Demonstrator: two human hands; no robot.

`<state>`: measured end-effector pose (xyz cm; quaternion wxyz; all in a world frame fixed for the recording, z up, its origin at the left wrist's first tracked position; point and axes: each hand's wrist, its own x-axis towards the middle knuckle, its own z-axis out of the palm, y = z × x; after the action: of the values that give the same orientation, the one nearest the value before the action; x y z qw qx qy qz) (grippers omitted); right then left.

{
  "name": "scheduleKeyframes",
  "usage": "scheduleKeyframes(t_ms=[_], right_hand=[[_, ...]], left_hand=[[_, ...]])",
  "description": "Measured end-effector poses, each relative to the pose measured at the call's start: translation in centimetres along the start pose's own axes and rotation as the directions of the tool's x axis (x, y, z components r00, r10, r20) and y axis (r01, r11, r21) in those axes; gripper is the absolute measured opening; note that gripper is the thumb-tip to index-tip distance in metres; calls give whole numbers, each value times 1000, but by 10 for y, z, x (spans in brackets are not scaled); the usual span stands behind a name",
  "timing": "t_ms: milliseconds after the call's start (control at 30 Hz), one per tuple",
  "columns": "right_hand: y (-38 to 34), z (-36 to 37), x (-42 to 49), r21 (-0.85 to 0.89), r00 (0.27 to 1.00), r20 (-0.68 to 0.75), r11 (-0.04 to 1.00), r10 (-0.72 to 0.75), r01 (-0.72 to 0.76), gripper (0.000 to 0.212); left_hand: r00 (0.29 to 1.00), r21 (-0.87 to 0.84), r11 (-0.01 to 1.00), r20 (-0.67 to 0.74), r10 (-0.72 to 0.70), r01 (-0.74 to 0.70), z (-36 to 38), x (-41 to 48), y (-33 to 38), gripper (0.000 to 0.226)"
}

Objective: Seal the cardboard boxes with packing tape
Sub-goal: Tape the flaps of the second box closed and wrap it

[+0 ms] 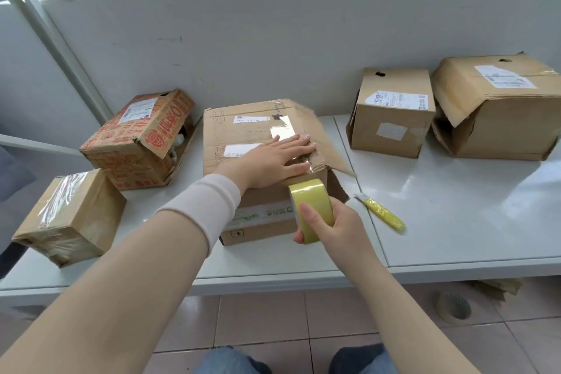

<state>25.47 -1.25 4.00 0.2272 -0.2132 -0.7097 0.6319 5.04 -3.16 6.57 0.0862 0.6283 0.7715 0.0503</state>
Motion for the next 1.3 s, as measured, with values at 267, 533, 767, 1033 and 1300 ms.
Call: scheduleKeyframes(t_ms=[267, 533, 767, 1033, 1300], right_hand=[[14, 1, -18, -71, 976, -54, 974, 213, -216, 24], [27, 7, -2, -91, 968, 50, 966, 247, -242, 20], [33, 2, -10, -24, 952, 178, 968, 250, -250, 27], [42, -14, -17, -173, 983, 115, 977, 145, -124, 22], [88, -108, 36, -713, 913, -398, 656, -86, -249, 38]], left_hand=[[1000, 1, 1000, -17, 25, -25, 7, 2, -5, 53], [493, -278, 961, -836, -241, -2, 18, -67, 49, 18], [640, -879, 444, -243, -729, 173, 77, -100, 73, 11], [682, -967, 235, -108, -723, 96, 79, -69, 83, 5], [676, -978, 205, -133, -725, 27, 91, -65, 82, 12]])
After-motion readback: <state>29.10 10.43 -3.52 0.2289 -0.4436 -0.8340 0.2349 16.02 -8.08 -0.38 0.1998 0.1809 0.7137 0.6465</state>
